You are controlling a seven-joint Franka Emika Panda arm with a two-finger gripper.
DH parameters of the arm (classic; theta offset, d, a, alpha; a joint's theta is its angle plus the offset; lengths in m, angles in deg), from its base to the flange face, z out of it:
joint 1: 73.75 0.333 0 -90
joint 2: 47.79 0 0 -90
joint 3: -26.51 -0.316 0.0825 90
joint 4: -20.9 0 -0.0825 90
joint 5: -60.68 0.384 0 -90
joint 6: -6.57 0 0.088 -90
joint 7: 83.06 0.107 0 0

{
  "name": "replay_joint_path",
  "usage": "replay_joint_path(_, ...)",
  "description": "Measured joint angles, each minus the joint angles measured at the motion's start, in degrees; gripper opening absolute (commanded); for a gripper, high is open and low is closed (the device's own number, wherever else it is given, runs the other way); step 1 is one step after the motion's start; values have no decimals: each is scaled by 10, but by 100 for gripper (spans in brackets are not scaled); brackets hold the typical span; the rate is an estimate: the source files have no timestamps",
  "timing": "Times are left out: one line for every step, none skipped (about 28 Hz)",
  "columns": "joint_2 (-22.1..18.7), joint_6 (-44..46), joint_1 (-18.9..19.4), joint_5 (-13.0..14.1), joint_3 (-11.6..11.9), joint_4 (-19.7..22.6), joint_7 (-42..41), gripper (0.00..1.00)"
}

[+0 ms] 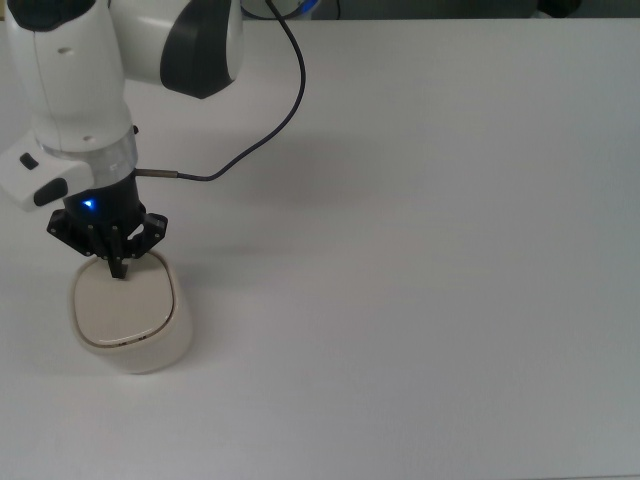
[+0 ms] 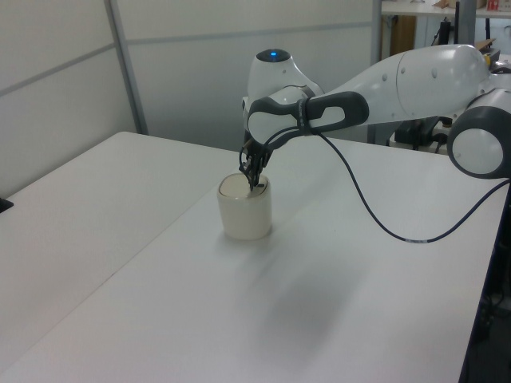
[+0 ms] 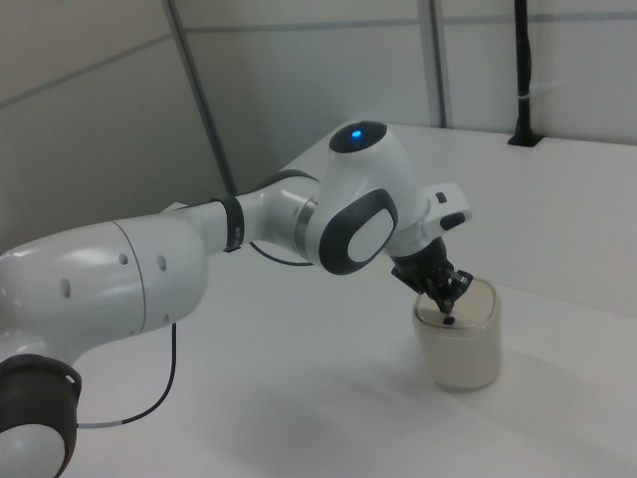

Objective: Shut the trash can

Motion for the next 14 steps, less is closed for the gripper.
replay_joint_path(-3, 0, 0, 4, 0, -1, 6, 12)
replay_joint_path(-6, 0, -1, 6, 1, -3, 11, 16)
replay_joint_path(-10, 0, -2, 8, 1, -4, 18, 20)
replay_joint_path(-15, 1, -2, 9, 1, -5, 25, 28)
replay_joint_path(-23, 6, -2, 9, 1, -7, 33, 33)
replay_joint_path(-28, 11, -3, 9, 1, -7, 37, 42)
replay_joint_path(-34, 19, -3, 10, 1, -8, 43, 54)
replay_joint_path(-40, 28, -3, 10, 1, -9, 48, 67)
replay_joint_path(-46, 38, -3, 10, 1, -10, 52, 84)
replay_joint_path(-55, 56, -3, 10, 1, -12, 55, 90)
replay_joint_path(-62, 69, -3, 10, 1, -13, 56, 95)
replay_joint_path(-69, 86, -3, 10, 1, -14, 58, 100)
replay_joint_path(-76, 103, -4, 10, 1, -15, 59, 100)
replay_joint_path(-84, 121, -4, 10, 1, -16, 59, 100)
